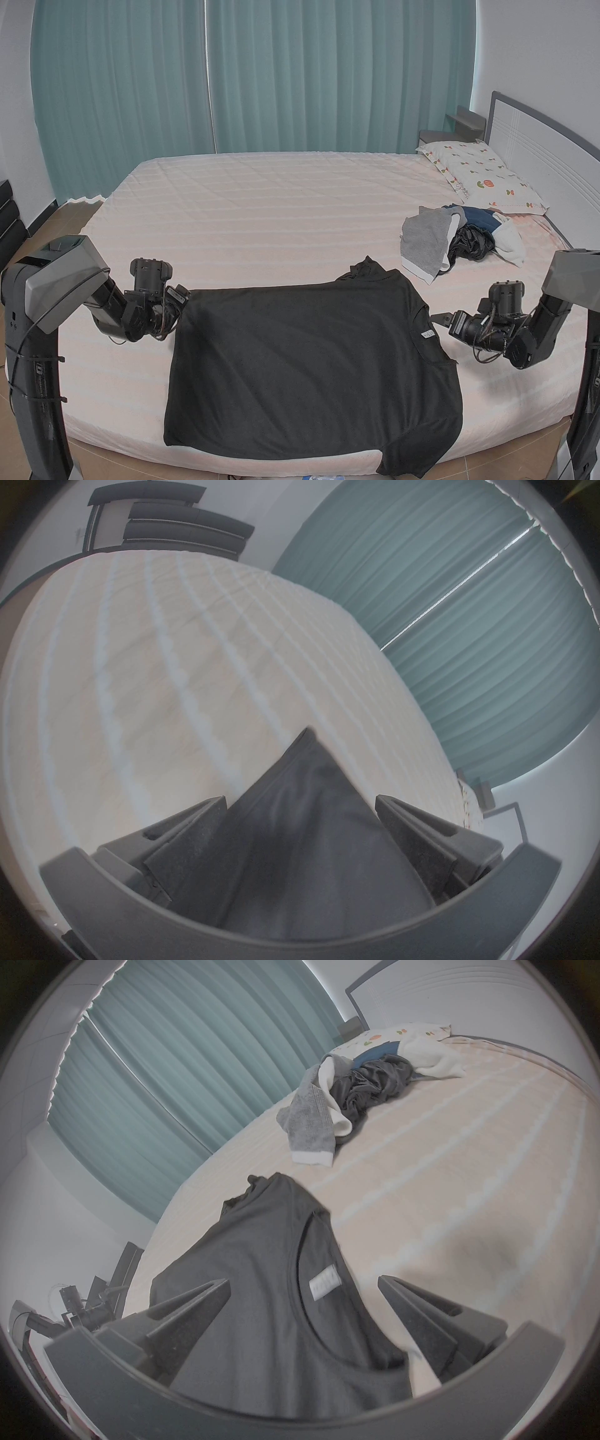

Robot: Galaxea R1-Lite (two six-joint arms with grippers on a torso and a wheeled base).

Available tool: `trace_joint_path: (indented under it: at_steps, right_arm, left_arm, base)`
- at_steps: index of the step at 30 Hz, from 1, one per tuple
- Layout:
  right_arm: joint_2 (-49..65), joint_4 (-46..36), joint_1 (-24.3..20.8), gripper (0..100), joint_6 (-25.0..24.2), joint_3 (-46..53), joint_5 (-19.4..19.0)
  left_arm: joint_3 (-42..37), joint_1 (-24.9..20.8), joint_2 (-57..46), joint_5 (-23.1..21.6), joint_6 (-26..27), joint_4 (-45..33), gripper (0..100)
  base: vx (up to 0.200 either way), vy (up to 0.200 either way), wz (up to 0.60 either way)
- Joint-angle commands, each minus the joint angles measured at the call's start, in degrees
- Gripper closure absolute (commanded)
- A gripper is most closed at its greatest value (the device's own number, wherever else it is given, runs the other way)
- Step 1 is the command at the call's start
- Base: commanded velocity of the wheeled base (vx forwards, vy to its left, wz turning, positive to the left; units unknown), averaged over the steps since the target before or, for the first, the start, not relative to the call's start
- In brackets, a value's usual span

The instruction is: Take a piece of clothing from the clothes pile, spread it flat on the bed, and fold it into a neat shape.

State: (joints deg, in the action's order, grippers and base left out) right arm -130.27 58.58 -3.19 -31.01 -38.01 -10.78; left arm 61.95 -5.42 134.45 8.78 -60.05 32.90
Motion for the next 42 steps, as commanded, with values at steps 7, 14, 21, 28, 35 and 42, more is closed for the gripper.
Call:
trace_joint_path:
  at_steps: [7, 14, 21, 28, 35, 42]
  right_arm:
    - [7.49, 8.13, 2.4, 0, -0.1, 21.49, -8.03]
    - [0.89, 17.19, 2.93, 0, -0.19, 25.27, -8.65]
    - [-4.38, 27.64, 4.07, 0, -0.36, 28.34, -8.65]
    - [-6.58, 30.81, 3.98, 0, -0.8, 29.22, -8.74]
    - [-6.31, 30.9, 3.37, 0, -6.08, 28.69, -8.74]
    - [-6.4, 30.9, 3.28, 0, -6.25, 28.61, -8.82]
  left_arm:
    - [-27.68, -6.09, -11.32, -2.27, -1.56, 16.49, 0]
    - [-31.98, -6.0, -11.23, -5.79, -1.47, 18.51, 0]
    - [-33.21, -5.56, -10.96, -6.14, -0.42, 18.6, 0]
    - [-34.79, -5.21, -8.68, -6.05, 4.59, 18.6, 0]
    - [-36.11, -5.21, -6.13, -5.96, 8.02, 18.69, 0]
    - [-39.36, -3.8, -4.9, -9.92, 16.98, 25.11, 0]
  base:
    - [-0.2, 0.0, 0.0]
    - [-0.2, 0.0, 0.0]
    - [-0.029, 0.0, 0.0]
    - [0.0, 0.0, 0.0]
    - [0.0, 0.0, 0.0]
    - [0.0, 0.0, 0.0]
